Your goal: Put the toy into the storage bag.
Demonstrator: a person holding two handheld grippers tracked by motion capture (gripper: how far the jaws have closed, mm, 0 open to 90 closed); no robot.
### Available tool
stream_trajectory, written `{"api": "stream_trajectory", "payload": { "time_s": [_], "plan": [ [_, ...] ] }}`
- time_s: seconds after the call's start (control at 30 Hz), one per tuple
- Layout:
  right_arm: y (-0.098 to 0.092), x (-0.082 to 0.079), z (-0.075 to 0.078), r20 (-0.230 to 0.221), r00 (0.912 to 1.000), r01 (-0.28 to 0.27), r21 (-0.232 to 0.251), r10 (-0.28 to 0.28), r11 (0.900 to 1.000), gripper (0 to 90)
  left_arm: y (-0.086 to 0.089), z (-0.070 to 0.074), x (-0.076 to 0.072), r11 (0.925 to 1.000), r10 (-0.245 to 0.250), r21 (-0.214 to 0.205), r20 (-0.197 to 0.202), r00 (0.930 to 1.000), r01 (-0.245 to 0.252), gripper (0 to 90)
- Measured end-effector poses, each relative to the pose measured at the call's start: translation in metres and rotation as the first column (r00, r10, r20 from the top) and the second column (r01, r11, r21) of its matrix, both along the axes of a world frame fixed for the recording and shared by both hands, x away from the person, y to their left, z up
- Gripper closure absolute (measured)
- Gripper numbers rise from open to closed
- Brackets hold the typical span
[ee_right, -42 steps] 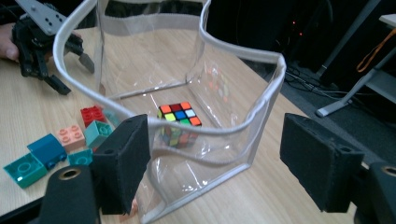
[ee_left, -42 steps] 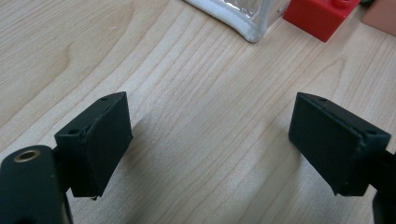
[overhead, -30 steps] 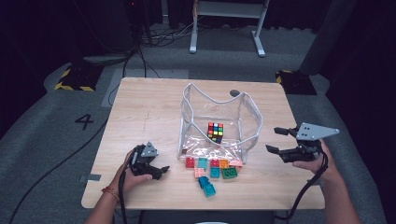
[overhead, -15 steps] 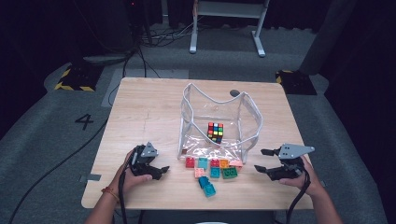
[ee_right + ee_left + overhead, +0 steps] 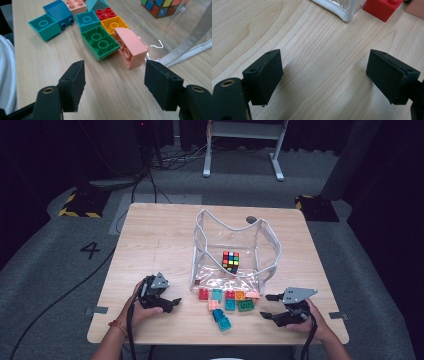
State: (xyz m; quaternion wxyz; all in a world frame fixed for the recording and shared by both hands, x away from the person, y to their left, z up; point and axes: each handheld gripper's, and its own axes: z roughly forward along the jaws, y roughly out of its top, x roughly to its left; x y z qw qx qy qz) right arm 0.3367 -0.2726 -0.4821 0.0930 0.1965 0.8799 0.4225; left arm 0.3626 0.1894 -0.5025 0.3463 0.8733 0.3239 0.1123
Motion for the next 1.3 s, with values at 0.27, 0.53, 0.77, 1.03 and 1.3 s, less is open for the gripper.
{"api": "stream_trajectory", "payload": {
  "time_s": [0.27,0.53,0.77,1.03,1.3],
  "plan": [
    [0.004,0.013,-0.002,0.020,0.9996,0.021,0.021,-0.021,0.9996,44.9,0.000,0.000,0.000,1.0000,-0.001,-0.001,0.001,1.0000,0.001,14.1],
    [0.010,0.025,-0.006,0.048,0.9987,0.014,0.007,-0.014,0.9999,48.3,0.000,0.000,0.000,1.0000,-0.002,0.003,0.005,1.0000,0.002,14.1],
    [0.017,0.032,-0.011,0.051,0.9987,0.011,-0.008,-0.010,0.9999,54.1,0.000,0.000,0.001,1.0000,-0.002,0.003,0.006,1.0000,0.002,14.1],
    [0.019,0.038,-0.016,0.020,0.9998,-0.001,-0.010,0.001,1.0000,62.8,0.000,0.000,0.001,1.0000,-0.003,0.003,0.007,1.0000,0.003,14.1],
    [0.018,0.037,-0.016,0.023,0.9995,-0.022,-0.008,0.022,0.9997,66.9,0.000,0.000,0.000,1.0000,-0.002,0.003,0.006,1.0000,0.002,14.0]
  ]
}}
